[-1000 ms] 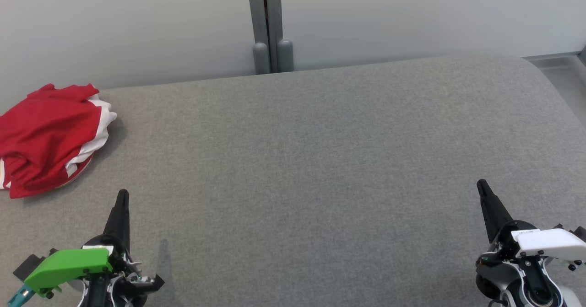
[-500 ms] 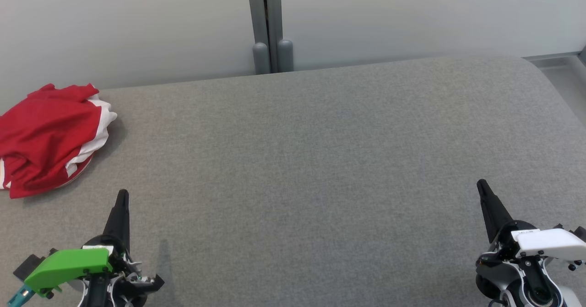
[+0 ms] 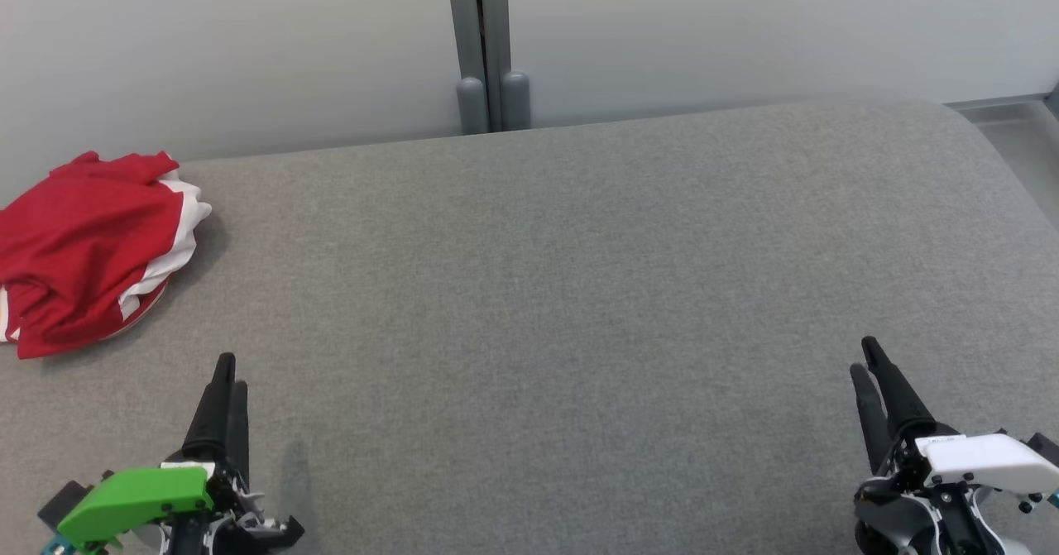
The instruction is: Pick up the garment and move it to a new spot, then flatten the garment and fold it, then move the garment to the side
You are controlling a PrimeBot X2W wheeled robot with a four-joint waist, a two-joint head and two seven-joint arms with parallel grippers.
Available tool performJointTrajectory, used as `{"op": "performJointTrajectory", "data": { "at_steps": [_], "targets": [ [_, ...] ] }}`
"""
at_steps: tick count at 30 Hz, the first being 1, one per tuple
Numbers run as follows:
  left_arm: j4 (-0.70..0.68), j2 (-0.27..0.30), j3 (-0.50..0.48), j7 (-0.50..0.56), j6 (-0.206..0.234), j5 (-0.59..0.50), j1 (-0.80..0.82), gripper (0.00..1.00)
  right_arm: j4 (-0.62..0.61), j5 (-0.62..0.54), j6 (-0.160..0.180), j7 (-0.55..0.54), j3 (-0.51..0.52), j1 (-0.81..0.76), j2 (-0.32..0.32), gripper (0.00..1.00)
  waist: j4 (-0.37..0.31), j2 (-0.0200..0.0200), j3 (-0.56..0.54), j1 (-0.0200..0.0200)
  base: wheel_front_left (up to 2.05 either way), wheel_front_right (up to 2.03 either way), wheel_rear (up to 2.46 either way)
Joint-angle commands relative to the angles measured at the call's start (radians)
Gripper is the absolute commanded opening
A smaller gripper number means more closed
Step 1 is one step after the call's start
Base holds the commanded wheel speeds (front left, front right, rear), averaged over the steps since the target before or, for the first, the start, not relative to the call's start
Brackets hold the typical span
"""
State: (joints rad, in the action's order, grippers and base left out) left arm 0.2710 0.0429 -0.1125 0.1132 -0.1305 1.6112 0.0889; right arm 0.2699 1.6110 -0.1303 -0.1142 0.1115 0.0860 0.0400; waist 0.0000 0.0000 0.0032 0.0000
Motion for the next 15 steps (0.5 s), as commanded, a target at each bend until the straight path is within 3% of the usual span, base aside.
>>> {"op": "performJointTrajectory", "data": {
  "at_steps": [1, 15],
  "targets": [
    [0.005, -0.001, 0.002, -0.001, 0.0, 0.0, -0.005, 1.0, 0.006, 0.0, 0.0, 0.001, -0.001, -0.006, -0.002, 1.0, 0.0, 0.0, 0.0, 0.0, 0.0, 0.0, 0.0],
    [-0.007, -0.001, 0.078, -0.066, 0.0, -0.04, -0.018, 1.0, 0.006, -0.059, 0.0, 0.067, -0.02, -0.024, -0.001, 1.0, 0.0, 0.0, 0.002, 0.0, 0.0, 0.0, 0.0]
  ]
}}
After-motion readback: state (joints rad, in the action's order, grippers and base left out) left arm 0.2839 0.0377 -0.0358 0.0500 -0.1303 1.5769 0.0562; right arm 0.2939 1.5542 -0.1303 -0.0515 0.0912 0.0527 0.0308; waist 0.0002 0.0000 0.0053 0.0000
